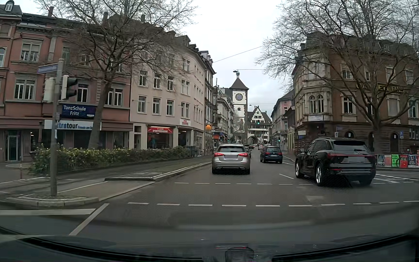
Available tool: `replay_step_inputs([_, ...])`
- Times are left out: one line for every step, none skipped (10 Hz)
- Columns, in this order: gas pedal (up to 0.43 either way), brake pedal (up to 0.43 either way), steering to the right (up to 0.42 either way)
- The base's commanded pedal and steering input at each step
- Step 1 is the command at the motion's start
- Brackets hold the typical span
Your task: Follow the waypoints while adhering to traffic rules and regulations
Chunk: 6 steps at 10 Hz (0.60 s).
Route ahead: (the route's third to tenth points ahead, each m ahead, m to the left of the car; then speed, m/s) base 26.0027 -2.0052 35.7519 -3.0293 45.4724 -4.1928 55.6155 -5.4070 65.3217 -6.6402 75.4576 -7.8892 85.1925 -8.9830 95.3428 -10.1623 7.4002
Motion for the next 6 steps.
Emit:
replay_step_inputs([0.169, 0.0, 0.002])
replay_step_inputs([0.169, 0.0, 0.002])
replay_step_inputs([0.169, 0.0, 0.003])
replay_step_inputs([0.169, 0.0, 0.008])
replay_step_inputs([0.169, 0.0, 0.009])
replay_step_inputs([0.157, 0.0, 0.01])
